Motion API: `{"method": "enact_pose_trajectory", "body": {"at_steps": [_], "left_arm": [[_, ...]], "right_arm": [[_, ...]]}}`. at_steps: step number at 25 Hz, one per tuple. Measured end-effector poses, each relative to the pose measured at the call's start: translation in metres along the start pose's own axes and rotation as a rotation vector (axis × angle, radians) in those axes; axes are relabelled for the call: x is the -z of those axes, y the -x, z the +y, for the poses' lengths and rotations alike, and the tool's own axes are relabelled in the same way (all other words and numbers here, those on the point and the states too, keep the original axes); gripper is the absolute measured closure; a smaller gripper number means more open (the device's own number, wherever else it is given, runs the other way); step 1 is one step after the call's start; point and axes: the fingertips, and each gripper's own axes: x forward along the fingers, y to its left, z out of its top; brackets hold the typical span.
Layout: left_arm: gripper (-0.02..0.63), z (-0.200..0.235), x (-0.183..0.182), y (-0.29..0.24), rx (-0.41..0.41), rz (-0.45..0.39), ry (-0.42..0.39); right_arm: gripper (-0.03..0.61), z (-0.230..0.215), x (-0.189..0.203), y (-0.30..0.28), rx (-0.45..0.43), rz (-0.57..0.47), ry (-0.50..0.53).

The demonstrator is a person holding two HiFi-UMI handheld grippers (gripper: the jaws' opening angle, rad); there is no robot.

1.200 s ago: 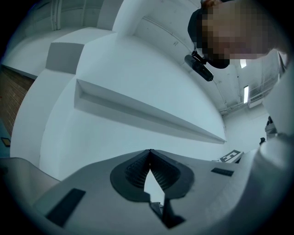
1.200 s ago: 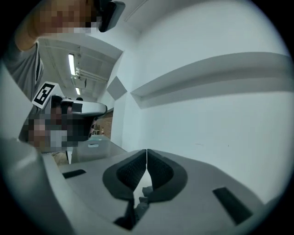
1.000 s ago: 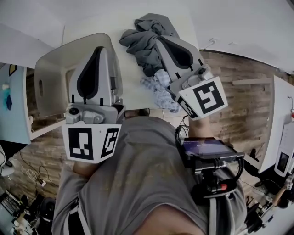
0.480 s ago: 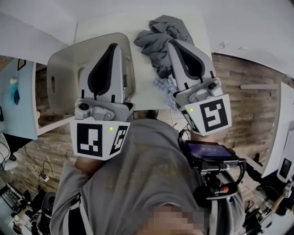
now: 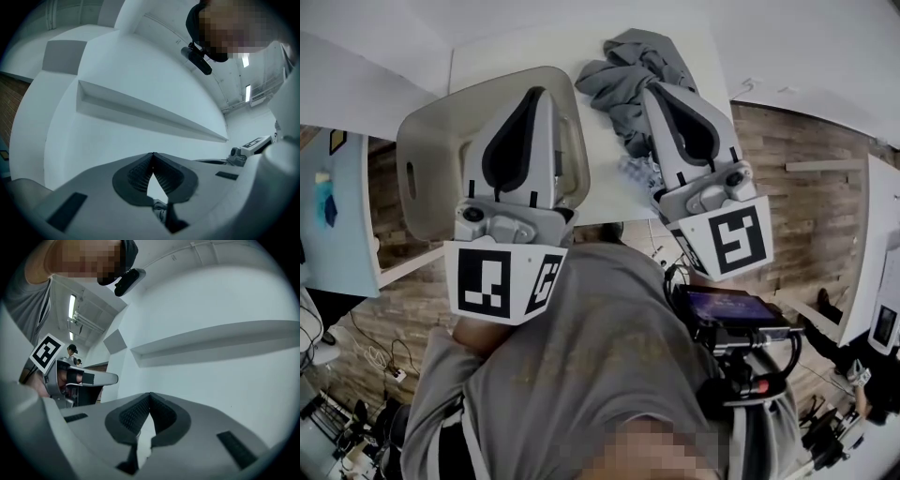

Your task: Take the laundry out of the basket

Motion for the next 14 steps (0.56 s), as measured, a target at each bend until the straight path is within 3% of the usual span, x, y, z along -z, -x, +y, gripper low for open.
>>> {"method": "enact_pose_trajectory", "body": {"at_steps": [14], "left_arm": [[0.604,0.013,-0.004,0.002,0.040,-0.017,0.033]], "right_arm": [[0.572,0.011,-0.013,-0.009,0.031,-0.021,0.021]]}}
